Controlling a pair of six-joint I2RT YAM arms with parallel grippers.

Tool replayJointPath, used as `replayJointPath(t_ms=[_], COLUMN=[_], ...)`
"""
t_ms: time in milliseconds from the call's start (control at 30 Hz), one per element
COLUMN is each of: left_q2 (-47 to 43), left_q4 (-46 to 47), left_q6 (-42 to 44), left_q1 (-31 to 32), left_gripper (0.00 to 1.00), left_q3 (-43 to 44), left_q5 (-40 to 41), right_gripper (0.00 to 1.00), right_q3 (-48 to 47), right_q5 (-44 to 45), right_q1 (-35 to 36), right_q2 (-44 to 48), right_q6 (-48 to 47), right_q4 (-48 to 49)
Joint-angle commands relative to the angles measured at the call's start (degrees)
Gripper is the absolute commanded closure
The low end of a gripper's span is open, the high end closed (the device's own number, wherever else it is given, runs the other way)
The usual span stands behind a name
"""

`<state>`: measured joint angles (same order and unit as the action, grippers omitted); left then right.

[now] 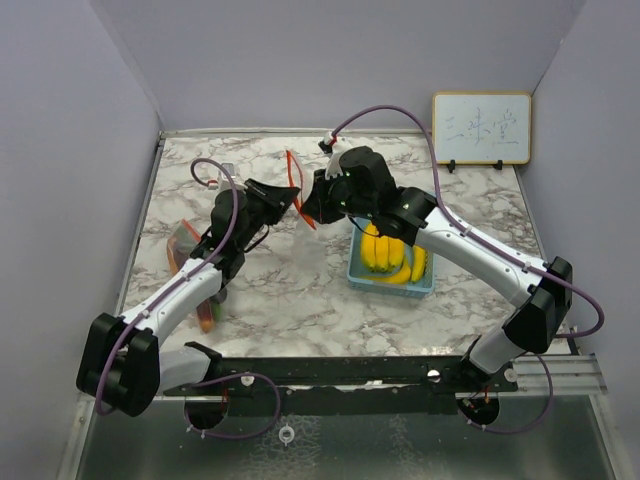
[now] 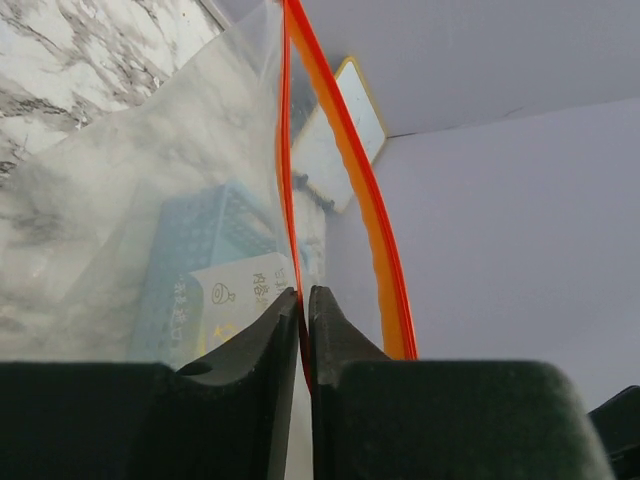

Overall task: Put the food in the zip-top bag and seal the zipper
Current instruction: Open the zipper of the food storage bag.

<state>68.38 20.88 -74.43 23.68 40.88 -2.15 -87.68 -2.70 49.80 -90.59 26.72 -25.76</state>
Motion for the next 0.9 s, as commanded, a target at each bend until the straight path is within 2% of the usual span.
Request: replayJointPath(t_ms=[0,100,200,367,533,633,733,867], left_q2=[0.84,0.39,-0.8,-2.2,-1.2,-2.3,-2.61,-2.89], left_q4=[2.3,-1.08,-9.14,-28.63,-47.33,-54.43,-60.0,-61.29], left_q6=[2.19,6.42,16.47,33.9,47.52,51.95,56.84,59.02], left_q1=[-0.3,-0.35,-0.39,-0.39,-0.36,-0.39,-0.31,0.04], left_gripper=[0.99,1.0,1.0,1.0,1.0,1.0,1.0,1.0], left_q3=[2.28,4.32,8.98,19.17,28.2,29.76,31.21,29.84], left_q5=[-1.77,-1.57,0.1,7.1,7.31,7.17,7.15,6.35], right_gripper=[0.98,0.98,0.98,0.98,0.98,0.98,0.98,0.97], right_q3=[-1.62,-1.68,-1.84,-1.58,1.57,3.52,3.54,6.23], right_q5=[0.08,4.92,10.51,23.36,34.05,36.14,35.04,28.74], right_q1=[0.21,0.19,0.12,0.04,-1.72,-4.79,-7.52,-7.61], right_q2=[0.09,0.57,0.96,0.75,0.95,0.09,-2.98,-3.81], right_q6=[-0.69,0.21,0.97,3.16,5.76,7.22,9.16,7.9], right_q4=[-0.34,-2.63,-5.54,-9.58,-9.08,-8.53,-12.46,-12.01])
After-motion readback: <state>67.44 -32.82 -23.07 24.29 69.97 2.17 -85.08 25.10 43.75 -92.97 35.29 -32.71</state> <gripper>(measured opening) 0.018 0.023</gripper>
